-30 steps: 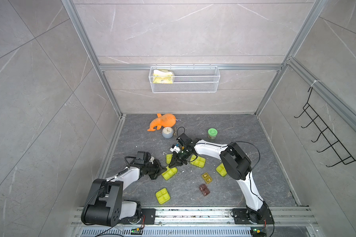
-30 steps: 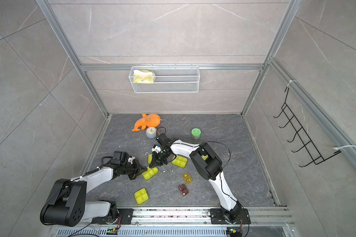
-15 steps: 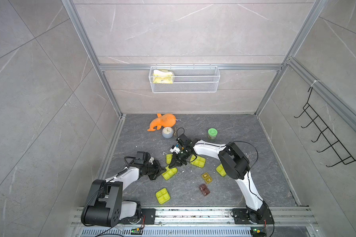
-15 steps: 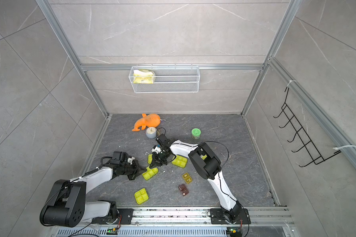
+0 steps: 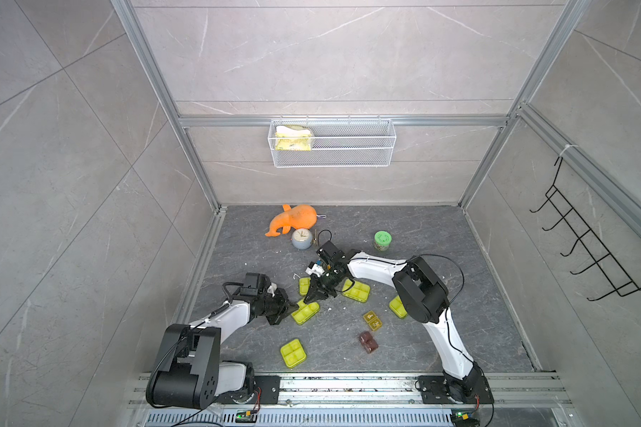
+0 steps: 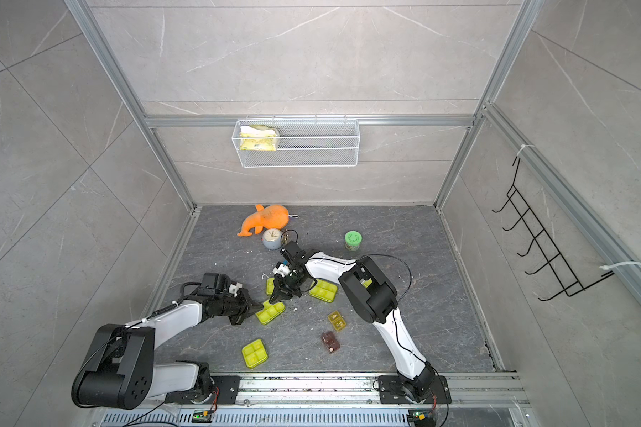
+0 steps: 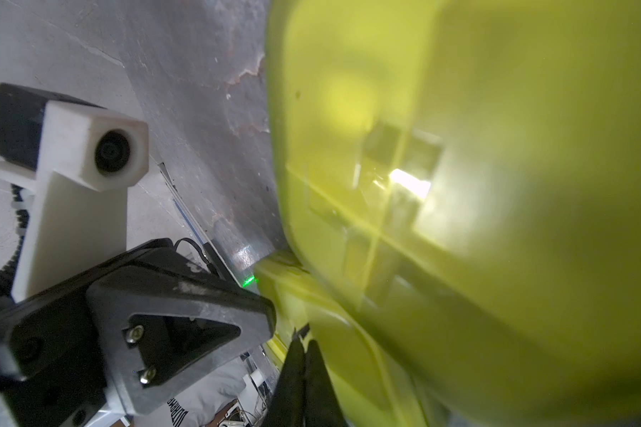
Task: Close pillboxes
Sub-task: Close the lid on the pillbox.
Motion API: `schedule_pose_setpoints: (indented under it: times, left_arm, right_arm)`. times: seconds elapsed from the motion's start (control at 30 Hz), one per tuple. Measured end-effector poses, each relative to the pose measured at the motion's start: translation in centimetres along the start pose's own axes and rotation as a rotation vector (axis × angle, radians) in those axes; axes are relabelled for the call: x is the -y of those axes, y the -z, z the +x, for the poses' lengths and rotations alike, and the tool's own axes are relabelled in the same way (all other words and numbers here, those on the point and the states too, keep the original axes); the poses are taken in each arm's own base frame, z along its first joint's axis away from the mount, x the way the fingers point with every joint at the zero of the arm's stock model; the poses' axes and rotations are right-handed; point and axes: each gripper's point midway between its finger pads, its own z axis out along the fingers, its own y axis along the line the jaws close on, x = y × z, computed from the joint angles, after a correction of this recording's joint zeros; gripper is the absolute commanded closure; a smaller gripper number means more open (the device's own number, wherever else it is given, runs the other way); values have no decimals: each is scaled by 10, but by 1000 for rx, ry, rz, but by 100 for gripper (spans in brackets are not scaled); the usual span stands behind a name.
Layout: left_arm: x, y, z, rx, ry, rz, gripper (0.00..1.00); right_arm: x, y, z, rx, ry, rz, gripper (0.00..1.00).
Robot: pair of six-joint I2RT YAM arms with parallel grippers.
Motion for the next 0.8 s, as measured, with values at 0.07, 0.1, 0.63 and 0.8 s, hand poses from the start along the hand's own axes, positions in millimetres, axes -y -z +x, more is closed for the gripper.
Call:
schedule_pose_setpoints:
  times: [0.07,0.1,0.63,0.8]
  left_arm:
    - [-1,0,0,-1,-3,-4,100]
    - [-2,0,0,-2,-3,-5,100]
    - [21,29,5,53,-59,17,100]
    - [29,41,4,85,-78,29,100]
  right_arm:
    - [-1,0,-1,-2,4,2,93]
    - [-1,0,-1,-3,2,3,93]
    - [-1,2,-3,13,11,26,93]
    - [-5,-3,2,11,26,38,94]
